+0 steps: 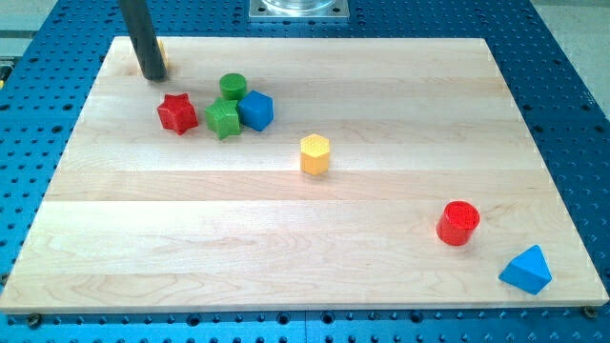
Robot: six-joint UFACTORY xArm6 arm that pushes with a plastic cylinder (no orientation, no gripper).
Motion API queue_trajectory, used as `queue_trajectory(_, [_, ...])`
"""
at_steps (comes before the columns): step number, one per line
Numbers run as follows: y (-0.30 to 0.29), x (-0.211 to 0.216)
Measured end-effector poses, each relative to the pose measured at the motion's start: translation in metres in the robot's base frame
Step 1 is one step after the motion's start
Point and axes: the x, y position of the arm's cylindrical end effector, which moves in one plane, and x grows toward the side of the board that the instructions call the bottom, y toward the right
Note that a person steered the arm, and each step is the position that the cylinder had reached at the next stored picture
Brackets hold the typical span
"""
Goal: Slide the green circle to the top center
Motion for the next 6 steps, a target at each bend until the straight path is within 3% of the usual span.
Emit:
queue_trajectory(1, [0.000, -0.006])
queue_trajectory(2, [0.010, 0.070])
queue_trajectory(3, [0.072, 0.087])
queue_trajectory(4, [0.136, 0.075])
queue_trajectory(5, [0.160, 0.038])
queue_trajectory(6, [0.167, 0.034])
